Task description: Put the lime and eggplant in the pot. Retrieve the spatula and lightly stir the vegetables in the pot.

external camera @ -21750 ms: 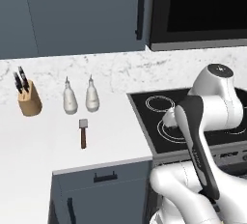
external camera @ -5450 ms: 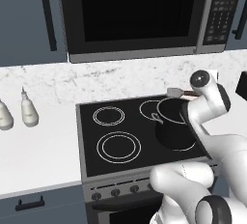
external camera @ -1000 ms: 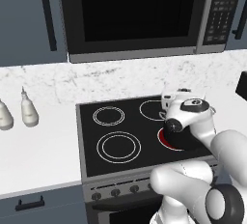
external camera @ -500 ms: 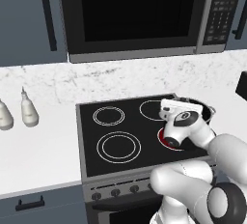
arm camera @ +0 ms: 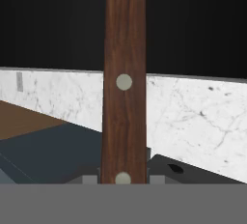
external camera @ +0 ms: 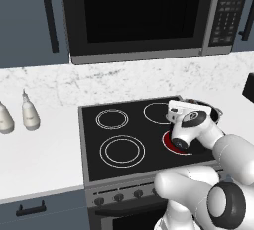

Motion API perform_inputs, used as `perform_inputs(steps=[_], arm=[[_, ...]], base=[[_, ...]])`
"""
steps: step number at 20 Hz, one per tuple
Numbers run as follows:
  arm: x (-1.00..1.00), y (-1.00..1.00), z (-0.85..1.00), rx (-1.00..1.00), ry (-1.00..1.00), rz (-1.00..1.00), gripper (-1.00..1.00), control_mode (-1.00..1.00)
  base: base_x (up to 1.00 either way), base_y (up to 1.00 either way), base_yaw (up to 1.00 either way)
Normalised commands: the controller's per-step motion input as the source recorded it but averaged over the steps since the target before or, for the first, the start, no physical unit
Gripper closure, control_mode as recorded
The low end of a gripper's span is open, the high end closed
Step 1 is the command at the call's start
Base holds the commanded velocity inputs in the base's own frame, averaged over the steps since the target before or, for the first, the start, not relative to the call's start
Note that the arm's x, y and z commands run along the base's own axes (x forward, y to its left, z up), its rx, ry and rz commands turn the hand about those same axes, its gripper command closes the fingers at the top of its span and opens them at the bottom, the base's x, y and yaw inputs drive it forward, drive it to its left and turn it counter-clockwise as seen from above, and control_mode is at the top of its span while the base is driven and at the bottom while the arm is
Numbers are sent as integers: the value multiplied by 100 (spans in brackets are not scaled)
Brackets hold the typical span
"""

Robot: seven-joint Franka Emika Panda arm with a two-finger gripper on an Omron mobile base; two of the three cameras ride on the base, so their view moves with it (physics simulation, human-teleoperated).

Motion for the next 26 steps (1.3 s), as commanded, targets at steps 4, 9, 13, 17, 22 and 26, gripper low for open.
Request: perform_inputs(steps=[4, 9, 13, 17, 22, 26], arm=[[0, 2, -20, 6, -1, 4, 100, -100], [0, 39, -19, 17, -14, 17, 100, -100], [0, 23, 11, 11, -6, 14, 100, -100], [0, -16, 35, 5, 9, 9, 100, -100], [0, -30, 56, 9, 4, 11, 100, -100], [-1, -30, 52, 0, 11, 11, 100, -100]], base=[[0, 0, 0], [0, 0, 0], [0, 0, 0], [0, 0, 0], [0, 0, 0], [0, 0, 0]])
